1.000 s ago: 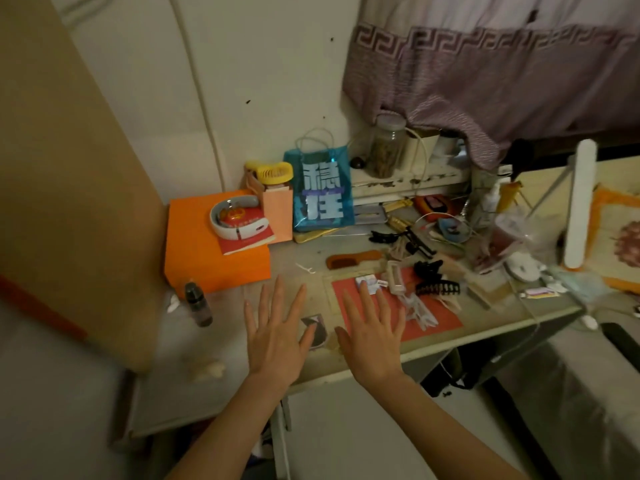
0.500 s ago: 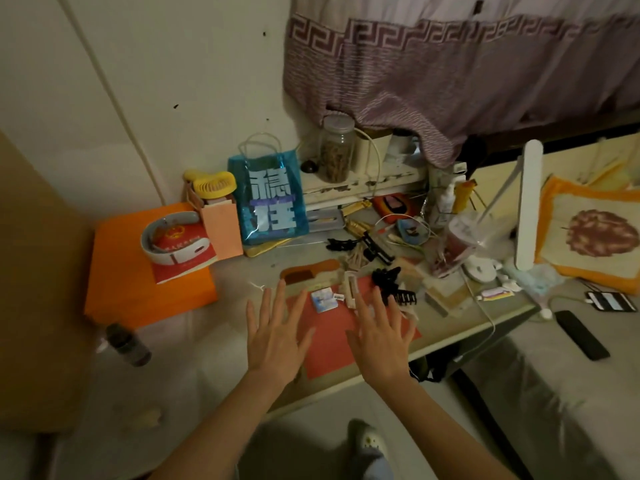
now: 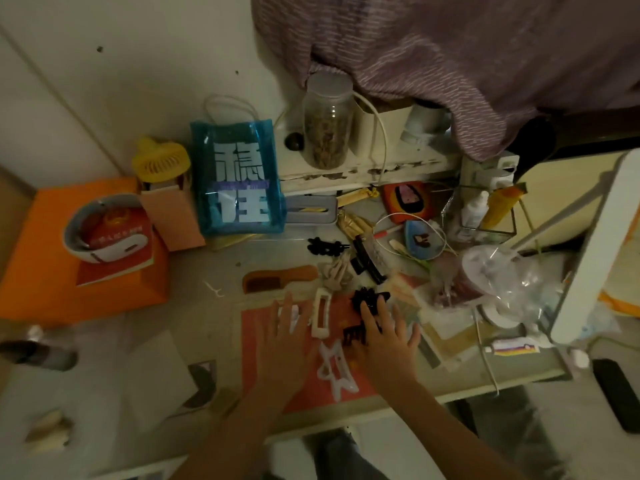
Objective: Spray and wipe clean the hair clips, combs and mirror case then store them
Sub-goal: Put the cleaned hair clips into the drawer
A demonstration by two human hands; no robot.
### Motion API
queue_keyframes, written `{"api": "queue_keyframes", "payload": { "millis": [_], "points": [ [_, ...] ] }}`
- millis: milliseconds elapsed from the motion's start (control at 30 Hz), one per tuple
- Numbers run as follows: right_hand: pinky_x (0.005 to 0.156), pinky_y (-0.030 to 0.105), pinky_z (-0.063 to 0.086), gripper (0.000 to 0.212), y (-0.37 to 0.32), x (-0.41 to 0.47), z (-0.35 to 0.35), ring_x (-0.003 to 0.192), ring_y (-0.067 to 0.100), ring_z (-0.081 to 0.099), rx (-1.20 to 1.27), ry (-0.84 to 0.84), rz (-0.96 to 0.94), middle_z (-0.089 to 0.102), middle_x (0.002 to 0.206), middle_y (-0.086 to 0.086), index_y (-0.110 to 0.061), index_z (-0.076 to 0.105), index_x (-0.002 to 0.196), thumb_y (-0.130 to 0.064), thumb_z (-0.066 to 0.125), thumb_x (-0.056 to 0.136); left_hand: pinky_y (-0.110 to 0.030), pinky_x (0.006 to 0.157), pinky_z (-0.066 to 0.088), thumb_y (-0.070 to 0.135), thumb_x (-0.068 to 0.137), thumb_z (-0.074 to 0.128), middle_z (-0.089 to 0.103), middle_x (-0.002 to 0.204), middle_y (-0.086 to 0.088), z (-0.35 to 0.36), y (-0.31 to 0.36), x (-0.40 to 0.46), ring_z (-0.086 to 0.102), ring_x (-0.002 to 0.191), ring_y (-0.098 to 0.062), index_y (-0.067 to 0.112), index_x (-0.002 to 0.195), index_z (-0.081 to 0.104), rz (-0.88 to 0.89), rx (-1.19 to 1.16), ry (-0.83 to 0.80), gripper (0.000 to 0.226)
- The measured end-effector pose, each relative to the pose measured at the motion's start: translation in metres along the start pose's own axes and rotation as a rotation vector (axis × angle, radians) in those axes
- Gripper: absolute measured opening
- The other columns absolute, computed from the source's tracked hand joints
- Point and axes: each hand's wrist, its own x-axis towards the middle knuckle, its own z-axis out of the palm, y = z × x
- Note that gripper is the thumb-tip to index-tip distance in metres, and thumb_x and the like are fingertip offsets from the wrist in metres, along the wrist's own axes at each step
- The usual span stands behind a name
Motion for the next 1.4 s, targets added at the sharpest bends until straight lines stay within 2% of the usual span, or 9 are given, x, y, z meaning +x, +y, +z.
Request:
{"api": "queue_keyframes", "payload": {
  "millis": [167, 267, 367, 533, 700, 833, 1033, 1300, 1400],
  "points": [
    [0.085, 0.069, 0.045, 0.078, 0.014, 0.014, 0.003, 0.108, 0.038, 0.064, -0.073, 0.092, -0.044, 0.063, 0.126, 0.015, -0.018, 0.066, 0.122, -0.039, 0.092, 0.051, -0.056, 0.093, 0.046, 0.049, 0.094, -0.011, 0.06, 0.128, -0.018, 0.013, 0.002, 0.017, 0.058, 0.115, -0.041, 0.015, 0.125, 0.063, -0.164, 0.028, -0.234, 0.087],
    [0.092, 0.066, 0.041, 0.076, 0.019, 0.018, 0.013, 0.117, 0.036, 0.059, -0.085, 0.033, -0.019, 0.058, 0.133, 0.013, -0.02, 0.061, 0.128, -0.043, 0.087, 0.061, -0.056, 0.113, 0.022, 0.056, 0.095, 0.006, 0.025, 0.155, -0.014, 0.029, -0.004, 0.023, 0.027, 0.141, -0.039, 0.022, 0.148, 0.028, -0.159, -0.008, -0.316, 0.067],
    [0.09, 0.065, 0.043, 0.075, 0.023, 0.021, 0.02, 0.115, 0.033, 0.06, -0.076, 0.008, -0.003, 0.061, 0.129, 0.011, -0.019, 0.063, 0.126, -0.041, 0.088, 0.059, -0.048, 0.118, -0.004, 0.062, 0.094, 0.015, -0.018, 0.157, -0.002, 0.057, -0.017, 0.028, -0.008, 0.148, -0.029, 0.035, 0.143, -0.02, -0.159, 0.01, -0.385, 0.065],
    [0.085, 0.066, 0.045, 0.074, 0.024, 0.027, 0.027, 0.102, 0.032, 0.068, -0.035, 0.03, -0.011, 0.067, 0.119, 0.012, -0.015, 0.068, 0.118, -0.031, 0.094, 0.051, -0.043, 0.117, -0.005, 0.075, 0.066, -0.031, -0.007, 0.16, -0.003, 0.065, -0.025, 0.041, -0.004, 0.148, -0.025, 0.036, 0.143, -0.017, -0.121, -0.028, -0.363, 0.088],
    [0.088, 0.069, 0.041, 0.068, 0.028, 0.032, 0.036, 0.1, 0.033, 0.068, 0.009, 0.068, -0.027, 0.067, 0.118, 0.013, -0.014, 0.067, 0.119, -0.02, 0.092, 0.056, -0.038, 0.119, -0.001, 0.066, 0.09, 0.026, 0.011, 0.16, 0.001, 0.067, -0.029, 0.059, 0.004, 0.148, -0.019, 0.026, 0.153, 0.002, -0.087, -0.075, -0.385, 0.078],
    [0.113, 0.061, 0.006, 0.057, 0.032, 0.035, 0.041, 0.134, 0.028, 0.042, 0.055, -0.009, -0.013, 0.041, 0.149, 0.006, -0.027, 0.036, 0.146, -0.027, 0.058, 0.093, -0.035, 0.119, -0.004, 0.06, 0.087, 0.048, 0.019, 0.159, 0.0, 0.066, -0.032, 0.067, 0.006, 0.148, -0.017, 0.022, 0.152, 0.01, -0.048, -0.191, -0.412, 0.085],
    [0.081, 0.064, 0.048, 0.063, 0.029, 0.033, 0.033, 0.081, 0.025, 0.072, -0.017, 0.153, -0.041, 0.074, 0.099, 0.004, -0.019, 0.074, 0.107, -0.018, 0.094, 0.047, -0.041, 0.114, 0.029, 0.035, 0.076, 0.075, 0.045, 0.145, -0.004, 0.065, -0.036, 0.069, 0.035, 0.137, -0.022, 0.018, 0.145, 0.038, -0.097, -0.505, -0.322, 0.079],
    [0.082, 0.061, 0.049, 0.061, 0.032, 0.032, 0.035, 0.081, 0.023, 0.072, -0.005, 0.197, -0.067, 0.074, 0.098, 0.001, -0.02, 0.074, 0.105, -0.023, 0.095, 0.048, -0.037, 0.093, 0.05, 0.016, 0.08, 0.073, 0.064, 0.118, -0.001, 0.066, -0.04, 0.072, 0.061, 0.105, -0.018, 0.016, 0.126, 0.06, -0.165, -0.704, -0.257, 0.048],
    [0.102, 0.06, 0.035, 0.055, 0.034, 0.032, 0.036, 0.104, 0.024, 0.065, 0.042, 0.103, -0.063, 0.066, 0.121, 0.001, -0.023, 0.062, 0.126, -0.026, 0.08, 0.074, -0.032, 0.09, 0.049, 0.017, 0.079, 0.074, 0.063, 0.112, 0.006, 0.067, -0.04, 0.07, 0.061, 0.102, -0.016, 0.019, 0.123, 0.062, -0.182, -0.746, -0.257, 0.045]
  ]
}}
